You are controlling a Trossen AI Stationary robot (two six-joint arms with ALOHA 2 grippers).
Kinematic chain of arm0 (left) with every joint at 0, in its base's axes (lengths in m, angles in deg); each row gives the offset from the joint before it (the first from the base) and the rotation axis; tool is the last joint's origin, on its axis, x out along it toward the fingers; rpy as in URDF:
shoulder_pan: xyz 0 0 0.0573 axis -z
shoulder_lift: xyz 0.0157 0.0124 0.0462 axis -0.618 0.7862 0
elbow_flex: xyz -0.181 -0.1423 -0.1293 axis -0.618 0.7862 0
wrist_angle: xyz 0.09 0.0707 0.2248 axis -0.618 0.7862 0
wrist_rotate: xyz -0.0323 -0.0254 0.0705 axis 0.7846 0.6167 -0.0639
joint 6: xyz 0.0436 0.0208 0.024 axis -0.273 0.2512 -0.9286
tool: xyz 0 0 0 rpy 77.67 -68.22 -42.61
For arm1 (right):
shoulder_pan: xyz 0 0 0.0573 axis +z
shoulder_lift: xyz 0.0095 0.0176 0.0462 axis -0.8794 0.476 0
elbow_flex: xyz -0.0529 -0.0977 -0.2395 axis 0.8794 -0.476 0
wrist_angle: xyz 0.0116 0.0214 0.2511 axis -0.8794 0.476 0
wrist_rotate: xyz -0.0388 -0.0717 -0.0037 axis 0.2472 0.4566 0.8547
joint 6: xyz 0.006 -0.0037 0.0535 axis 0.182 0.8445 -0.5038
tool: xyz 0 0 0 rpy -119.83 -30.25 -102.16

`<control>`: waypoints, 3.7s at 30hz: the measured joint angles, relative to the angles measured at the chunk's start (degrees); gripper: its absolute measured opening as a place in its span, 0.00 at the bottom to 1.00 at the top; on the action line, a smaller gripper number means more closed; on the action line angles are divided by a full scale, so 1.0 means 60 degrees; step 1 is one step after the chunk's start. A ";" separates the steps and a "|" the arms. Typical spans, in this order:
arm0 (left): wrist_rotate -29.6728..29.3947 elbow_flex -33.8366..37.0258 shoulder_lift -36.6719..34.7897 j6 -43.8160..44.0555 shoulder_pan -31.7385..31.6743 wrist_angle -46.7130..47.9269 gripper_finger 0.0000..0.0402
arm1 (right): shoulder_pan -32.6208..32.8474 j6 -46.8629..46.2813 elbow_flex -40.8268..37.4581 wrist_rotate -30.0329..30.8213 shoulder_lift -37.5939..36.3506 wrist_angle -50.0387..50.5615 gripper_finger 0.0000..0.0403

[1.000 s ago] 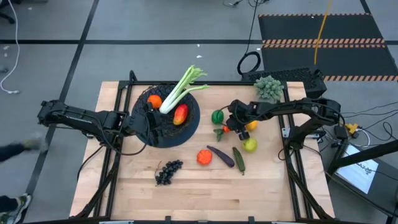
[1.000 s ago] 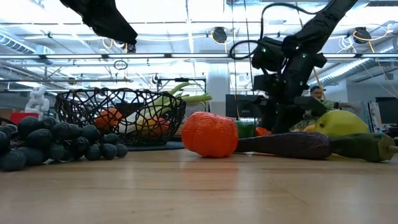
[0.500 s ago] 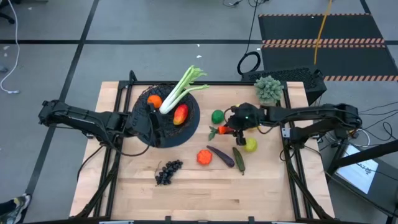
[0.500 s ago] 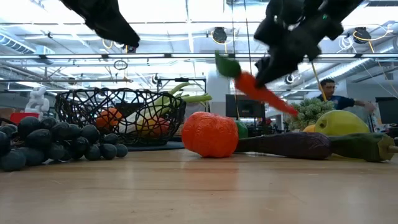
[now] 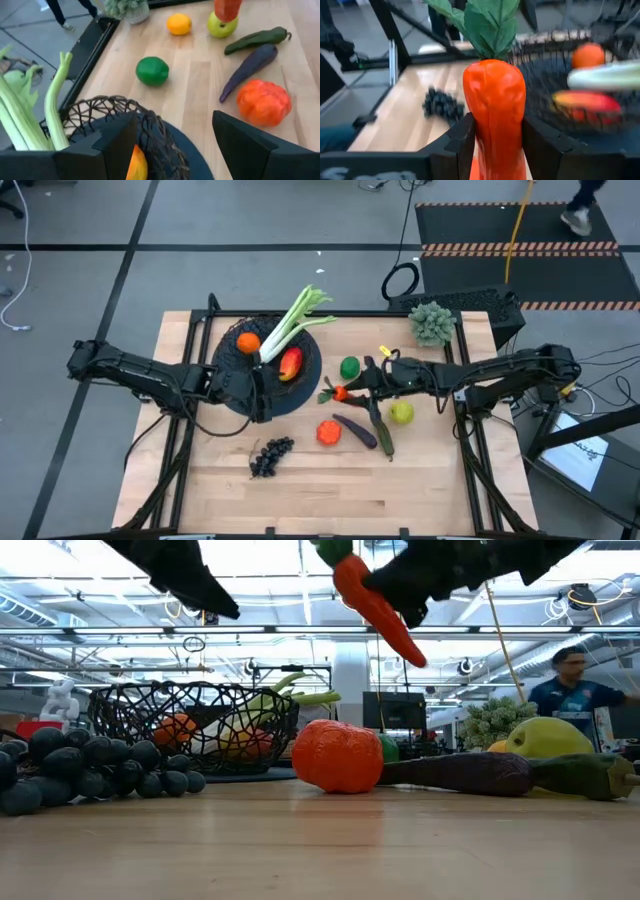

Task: Build produce basket
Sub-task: Put the orange carrot into the black basket

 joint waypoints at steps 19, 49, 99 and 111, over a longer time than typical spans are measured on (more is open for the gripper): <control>0.1805 -0.0015 0.1755 0.0147 0.0136 -0.3995 0.70 | 0.1310 0.0314 -0.0001 0.1635 0.1653 -0.4770 0.34; 0.1860 -0.0015 0.3424 0.0282 0.0059 -0.7817 0.46 | 0.1319 0.0781 -0.0001 0.2332 0.2431 -0.6341 0.34; -0.0447 0.0040 -0.0506 0.2055 -0.3470 0.0884 0.33 | 0.1686 0.0205 -0.0001 0.2365 -0.0407 -0.1193 0.64; -0.0443 0.0765 -0.0135 0.2882 -0.5784 -0.0576 0.33 | 0.1686 0.0205 -0.0001 0.2350 -0.0407 -0.0789 0.64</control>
